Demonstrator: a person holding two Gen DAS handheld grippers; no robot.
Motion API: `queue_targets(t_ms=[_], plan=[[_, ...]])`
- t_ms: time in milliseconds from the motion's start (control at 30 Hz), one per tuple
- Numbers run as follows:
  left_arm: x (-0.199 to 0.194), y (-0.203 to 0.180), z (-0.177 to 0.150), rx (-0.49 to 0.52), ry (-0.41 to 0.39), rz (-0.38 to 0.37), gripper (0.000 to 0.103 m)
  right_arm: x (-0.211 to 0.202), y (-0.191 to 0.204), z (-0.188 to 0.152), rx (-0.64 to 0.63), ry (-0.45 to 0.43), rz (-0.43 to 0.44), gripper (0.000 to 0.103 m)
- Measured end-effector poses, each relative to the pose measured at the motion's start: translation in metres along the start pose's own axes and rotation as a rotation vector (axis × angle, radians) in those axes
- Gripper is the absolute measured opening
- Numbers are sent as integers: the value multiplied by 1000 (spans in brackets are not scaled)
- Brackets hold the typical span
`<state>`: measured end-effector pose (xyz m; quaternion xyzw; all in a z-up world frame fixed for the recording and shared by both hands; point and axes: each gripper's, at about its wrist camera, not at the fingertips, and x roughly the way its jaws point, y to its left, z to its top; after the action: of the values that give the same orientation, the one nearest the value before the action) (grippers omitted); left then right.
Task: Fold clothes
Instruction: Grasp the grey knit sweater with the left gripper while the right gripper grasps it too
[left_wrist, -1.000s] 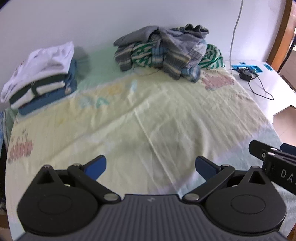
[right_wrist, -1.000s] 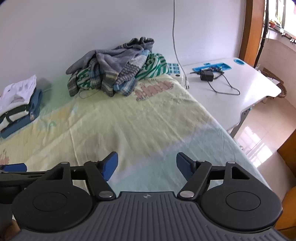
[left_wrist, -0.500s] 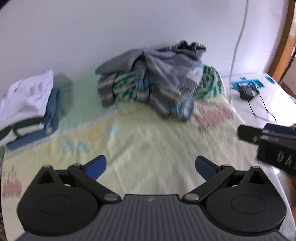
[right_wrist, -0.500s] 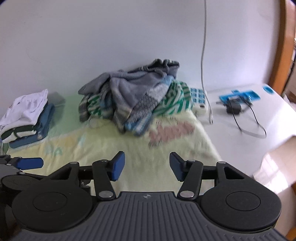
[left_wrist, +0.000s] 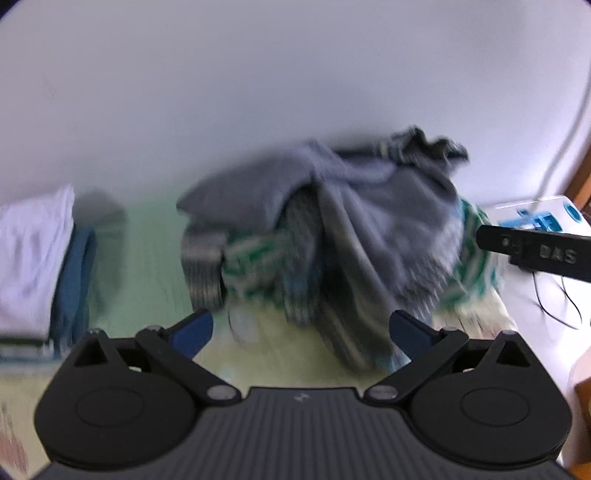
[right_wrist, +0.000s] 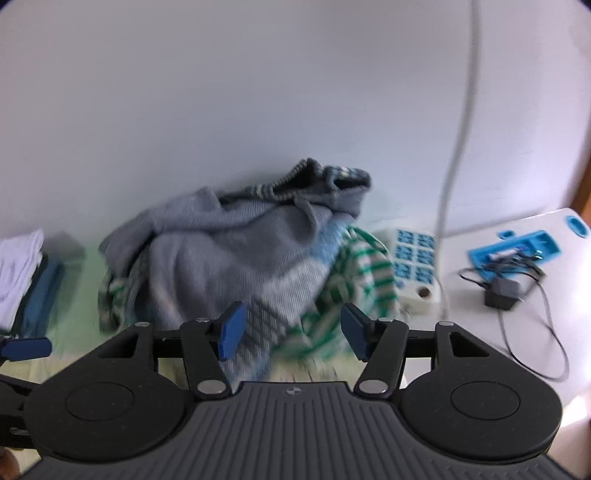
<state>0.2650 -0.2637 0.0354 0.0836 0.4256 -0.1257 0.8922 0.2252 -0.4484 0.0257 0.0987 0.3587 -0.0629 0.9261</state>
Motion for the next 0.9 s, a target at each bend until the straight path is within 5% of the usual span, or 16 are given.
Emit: queue_targets(t_ms=[167, 267, 333, 733, 867, 900], plan=[[33, -4, 32, 116, -14, 193, 101, 44, 2, 23, -9, -42, -22, 60], [53, -3, 47, 148, 4, 236, 93, 61, -3, 29, 20, -26, -9, 56], [63, -1, 57, 131, 14, 222, 86, 68, -6, 30, 16, -32, -12, 55], [106, 4, 78, 69, 21, 197, 83, 101, -17, 18, -34, -64, -7, 50], [111, 9, 74, 6, 0, 173, 66, 105, -23, 10, 16, -85, 43, 37], [110, 8, 73, 3, -11, 192, 45, 103, -21, 8, 0, -99, 40, 32]])
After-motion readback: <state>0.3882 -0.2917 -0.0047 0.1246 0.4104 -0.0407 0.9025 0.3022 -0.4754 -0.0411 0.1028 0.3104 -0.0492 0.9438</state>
